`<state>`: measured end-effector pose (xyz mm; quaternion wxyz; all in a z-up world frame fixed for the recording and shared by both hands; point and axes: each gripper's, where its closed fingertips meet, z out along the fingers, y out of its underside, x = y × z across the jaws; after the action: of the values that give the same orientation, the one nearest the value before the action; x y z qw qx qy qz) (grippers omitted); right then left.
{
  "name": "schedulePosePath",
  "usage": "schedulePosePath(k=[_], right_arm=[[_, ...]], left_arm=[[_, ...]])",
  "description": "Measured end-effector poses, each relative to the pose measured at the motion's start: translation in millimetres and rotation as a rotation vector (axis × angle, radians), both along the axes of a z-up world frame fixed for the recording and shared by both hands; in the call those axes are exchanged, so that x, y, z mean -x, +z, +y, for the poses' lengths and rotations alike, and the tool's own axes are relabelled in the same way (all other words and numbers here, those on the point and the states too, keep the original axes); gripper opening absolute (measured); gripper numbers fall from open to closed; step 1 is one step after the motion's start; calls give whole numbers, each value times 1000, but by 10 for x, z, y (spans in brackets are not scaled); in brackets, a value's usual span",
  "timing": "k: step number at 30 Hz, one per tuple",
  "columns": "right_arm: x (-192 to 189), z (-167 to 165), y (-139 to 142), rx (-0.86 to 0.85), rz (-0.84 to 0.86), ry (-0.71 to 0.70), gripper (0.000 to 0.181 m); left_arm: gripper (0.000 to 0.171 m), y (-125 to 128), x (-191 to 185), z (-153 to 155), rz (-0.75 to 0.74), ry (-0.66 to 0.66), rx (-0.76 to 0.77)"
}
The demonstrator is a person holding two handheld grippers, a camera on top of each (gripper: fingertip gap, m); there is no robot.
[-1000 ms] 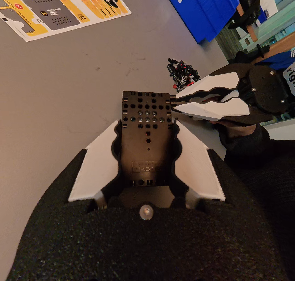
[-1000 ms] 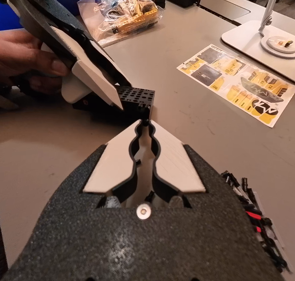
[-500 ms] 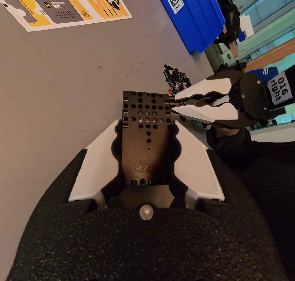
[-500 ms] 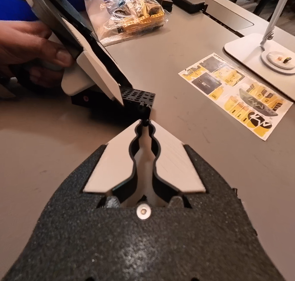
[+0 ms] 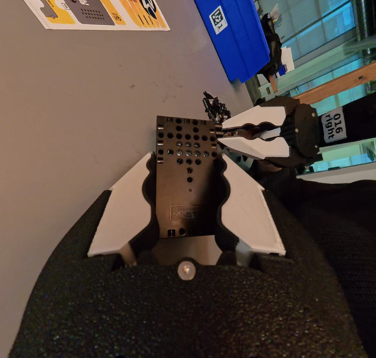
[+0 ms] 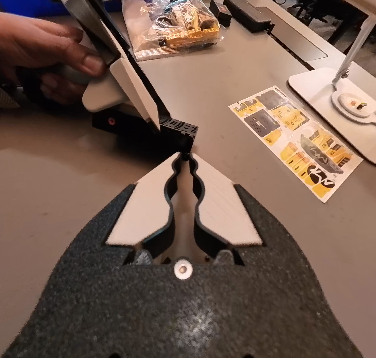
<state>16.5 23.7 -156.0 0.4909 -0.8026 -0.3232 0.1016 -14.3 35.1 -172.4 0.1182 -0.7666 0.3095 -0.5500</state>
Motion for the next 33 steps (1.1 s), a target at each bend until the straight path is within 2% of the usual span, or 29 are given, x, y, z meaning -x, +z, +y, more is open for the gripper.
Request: schedulePosePath(k=[7,9,12,15,18,23,29,33], right_arm=[[3,28,15,11,18,8,6],[1,39,-18,17,13,-1,7],[-22,38,-168,29,-84,-14,7],[-62,33,-276,29,-174,-25,7],[-55,33,-270,38,-157,-25,7],[-4,3,-240,45,-116,-7,7],[71,-23,-154,26,-79,9,7],[55,-27,-152,10,-103,2,7]], left_arm=[[61,9,-3,9,-5,-6,9],[61,4,1,32,14,-7,-46],[56,-26,23,67,59,0,-163],[57,-7,30,48,35,-11,-135],[58,17,31,48,24,-9,-149],[58,263,24,85,-41,39,-302],[59,418,162,35,27,90,-545],[59,390,303,-40,114,136,-654]])
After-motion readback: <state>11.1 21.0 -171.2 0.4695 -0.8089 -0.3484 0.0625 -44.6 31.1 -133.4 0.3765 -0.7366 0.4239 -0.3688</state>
